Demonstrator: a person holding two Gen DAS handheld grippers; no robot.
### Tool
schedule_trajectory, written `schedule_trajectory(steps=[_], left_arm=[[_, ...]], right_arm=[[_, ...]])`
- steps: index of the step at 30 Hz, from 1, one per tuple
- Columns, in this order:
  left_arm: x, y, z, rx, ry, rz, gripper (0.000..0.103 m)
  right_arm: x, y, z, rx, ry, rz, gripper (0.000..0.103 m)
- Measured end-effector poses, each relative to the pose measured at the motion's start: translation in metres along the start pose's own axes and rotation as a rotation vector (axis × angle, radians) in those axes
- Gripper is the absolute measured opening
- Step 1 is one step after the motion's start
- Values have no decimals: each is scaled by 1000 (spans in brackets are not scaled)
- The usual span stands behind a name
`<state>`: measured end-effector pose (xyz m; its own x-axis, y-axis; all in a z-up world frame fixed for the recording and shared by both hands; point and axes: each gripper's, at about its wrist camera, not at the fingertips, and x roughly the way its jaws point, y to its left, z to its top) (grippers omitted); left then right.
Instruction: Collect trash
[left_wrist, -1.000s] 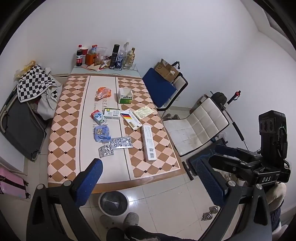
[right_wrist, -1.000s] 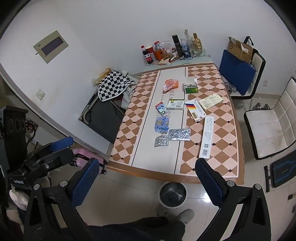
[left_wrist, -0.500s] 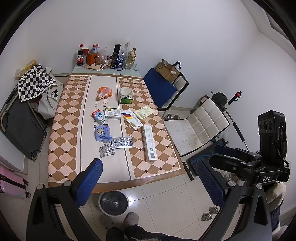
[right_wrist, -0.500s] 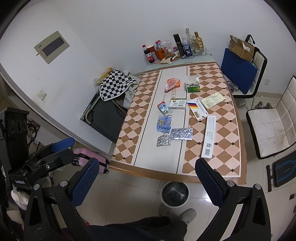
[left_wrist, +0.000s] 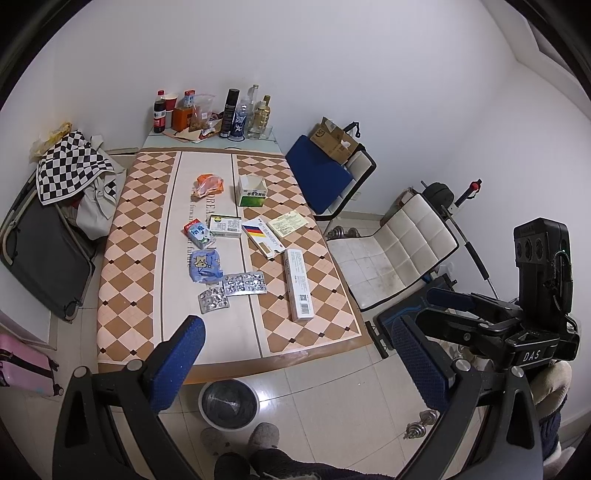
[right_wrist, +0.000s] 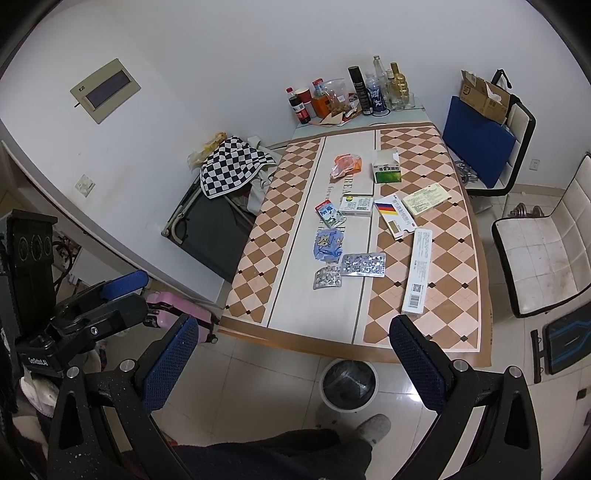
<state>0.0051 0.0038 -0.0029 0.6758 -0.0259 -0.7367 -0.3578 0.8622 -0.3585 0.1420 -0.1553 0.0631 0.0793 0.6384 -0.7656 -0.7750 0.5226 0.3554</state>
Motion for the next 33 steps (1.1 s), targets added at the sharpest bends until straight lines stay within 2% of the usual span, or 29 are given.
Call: schedule_trajectory(steps=[33], left_arm=[[0, -1, -1, 8, -3, 3, 103]], right_arm=[[1, 5, 0, 0, 1, 5, 103]])
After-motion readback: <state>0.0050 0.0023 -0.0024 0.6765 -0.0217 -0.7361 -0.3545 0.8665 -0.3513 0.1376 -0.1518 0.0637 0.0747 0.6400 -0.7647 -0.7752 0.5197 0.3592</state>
